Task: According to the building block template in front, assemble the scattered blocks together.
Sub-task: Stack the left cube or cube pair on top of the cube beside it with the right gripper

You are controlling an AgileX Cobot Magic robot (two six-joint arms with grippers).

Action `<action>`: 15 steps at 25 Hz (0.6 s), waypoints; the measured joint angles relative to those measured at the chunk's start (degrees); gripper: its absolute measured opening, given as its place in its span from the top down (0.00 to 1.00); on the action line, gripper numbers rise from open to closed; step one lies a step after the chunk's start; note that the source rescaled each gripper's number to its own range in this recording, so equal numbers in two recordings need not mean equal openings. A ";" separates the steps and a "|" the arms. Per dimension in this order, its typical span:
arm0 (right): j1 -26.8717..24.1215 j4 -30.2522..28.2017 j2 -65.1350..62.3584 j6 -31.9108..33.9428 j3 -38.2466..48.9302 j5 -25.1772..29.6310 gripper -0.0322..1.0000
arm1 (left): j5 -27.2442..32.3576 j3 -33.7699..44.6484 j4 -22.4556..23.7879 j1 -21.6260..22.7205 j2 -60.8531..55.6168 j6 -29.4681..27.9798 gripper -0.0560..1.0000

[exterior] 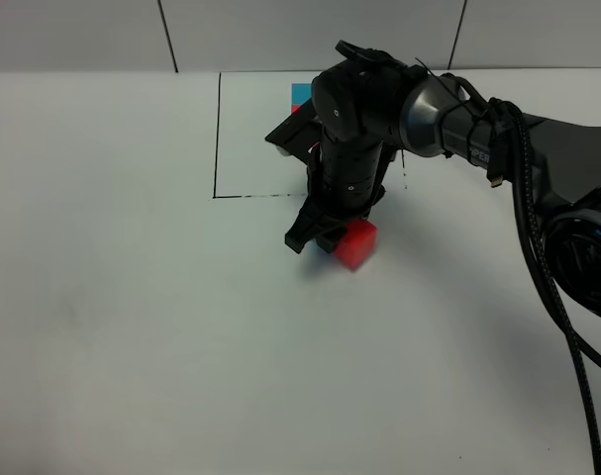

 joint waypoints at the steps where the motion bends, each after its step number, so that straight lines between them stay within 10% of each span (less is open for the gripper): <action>1: 0.00 0.07 -0.58 5.22 0.00 1.42 0.96 | 0.00 0.00 0.00 0.00 0.00 0.00 0.30; 7: 0.00 1.70 -2.19 29.28 -0.05 3.55 0.96 | 0.00 0.00 0.00 0.00 0.00 0.00 0.30; 15: 2.19 0.43 -2.19 38.71 -0.05 0.10 0.96 | 0.00 0.00 0.00 0.00 0.00 0.00 0.30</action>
